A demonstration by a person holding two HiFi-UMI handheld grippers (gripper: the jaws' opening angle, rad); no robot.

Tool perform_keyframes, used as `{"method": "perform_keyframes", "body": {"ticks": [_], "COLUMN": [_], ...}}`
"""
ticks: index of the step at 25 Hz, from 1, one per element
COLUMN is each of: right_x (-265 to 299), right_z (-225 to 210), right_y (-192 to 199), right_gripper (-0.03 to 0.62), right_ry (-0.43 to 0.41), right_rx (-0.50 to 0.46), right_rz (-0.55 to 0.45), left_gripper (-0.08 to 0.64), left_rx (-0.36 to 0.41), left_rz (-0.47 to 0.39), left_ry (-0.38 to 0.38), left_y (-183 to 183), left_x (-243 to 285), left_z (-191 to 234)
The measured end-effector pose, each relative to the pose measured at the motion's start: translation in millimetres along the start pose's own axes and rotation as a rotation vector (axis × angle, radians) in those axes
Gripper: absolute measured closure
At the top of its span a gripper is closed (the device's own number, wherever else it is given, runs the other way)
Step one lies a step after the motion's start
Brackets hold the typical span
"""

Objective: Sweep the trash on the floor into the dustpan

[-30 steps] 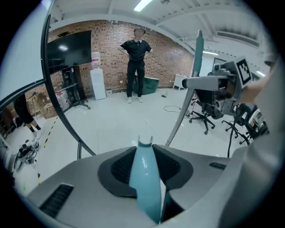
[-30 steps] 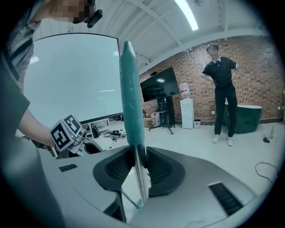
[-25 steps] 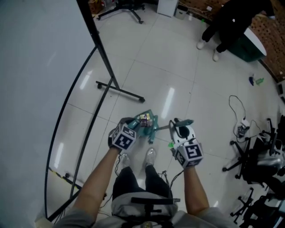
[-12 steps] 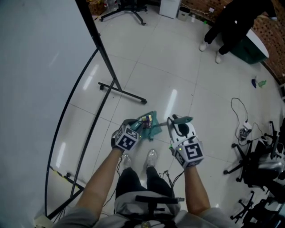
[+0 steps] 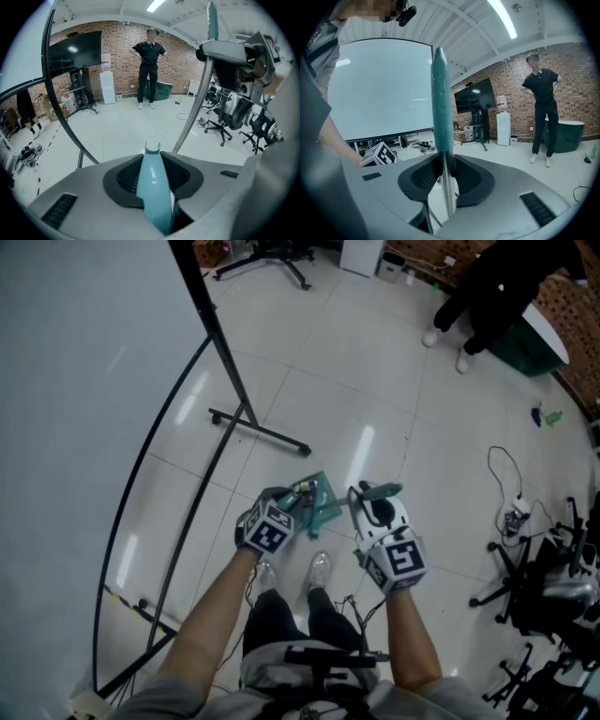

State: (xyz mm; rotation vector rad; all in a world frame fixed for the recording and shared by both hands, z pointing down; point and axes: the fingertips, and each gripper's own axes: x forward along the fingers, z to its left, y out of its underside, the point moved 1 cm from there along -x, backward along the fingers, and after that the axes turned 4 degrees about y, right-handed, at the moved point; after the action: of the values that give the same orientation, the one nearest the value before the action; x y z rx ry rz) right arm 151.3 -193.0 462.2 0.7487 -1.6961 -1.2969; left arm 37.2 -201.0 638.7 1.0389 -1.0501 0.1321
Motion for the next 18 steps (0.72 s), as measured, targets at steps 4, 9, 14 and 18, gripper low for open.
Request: {"method": "perform_keyframes", "body": {"ticks": [4, 9, 14, 18], "right_x": [1, 0, 3, 13], "right_z": [1, 1, 5, 16], "right_y": [2, 6, 2, -5], "right_gripper": [0.506, 0.506, 0.506, 0.506], "right_ry": [-0.002, -0.013, -0.056, -0.103], "right_rx": [-0.002, -0.014, -0.013, -0.035], "right_rz": [0.007, 0.025, 0.026, 0.017], "left_gripper": [0.442, 0.439, 0.319, 0.305], "left_rx": [-0.003, -0.007, -0.028, -0.014], "left_rz": [0.006, 0.028, 0.042, -0.011], "left_ry": [0.004, 0.004, 0.089, 0.110], "left_y": [-2, 2, 5, -12], "left_x": [-1, 3, -6, -31], "left_z": [1, 3, -5, 3]}}
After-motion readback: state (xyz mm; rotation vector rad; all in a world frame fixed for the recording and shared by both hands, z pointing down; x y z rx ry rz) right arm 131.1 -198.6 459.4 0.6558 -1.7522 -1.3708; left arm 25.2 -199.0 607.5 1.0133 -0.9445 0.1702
